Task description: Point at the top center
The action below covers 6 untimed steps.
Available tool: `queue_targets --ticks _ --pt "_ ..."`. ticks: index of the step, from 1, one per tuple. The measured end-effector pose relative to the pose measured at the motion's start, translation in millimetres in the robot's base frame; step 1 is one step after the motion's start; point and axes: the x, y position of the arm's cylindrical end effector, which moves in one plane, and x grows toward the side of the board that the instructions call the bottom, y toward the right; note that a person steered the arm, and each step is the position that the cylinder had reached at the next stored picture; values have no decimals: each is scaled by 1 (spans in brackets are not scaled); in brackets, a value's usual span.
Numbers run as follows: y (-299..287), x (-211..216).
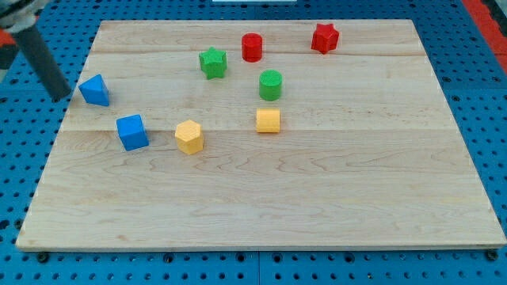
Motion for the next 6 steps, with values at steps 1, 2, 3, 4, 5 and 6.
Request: queue_targets --ticks 1,2,3,4,5,6 --pt "57 0" --pt "86 18" --pt "104 -40" --pt "177 -49" --pt "128 -122" --pt "110 -158"
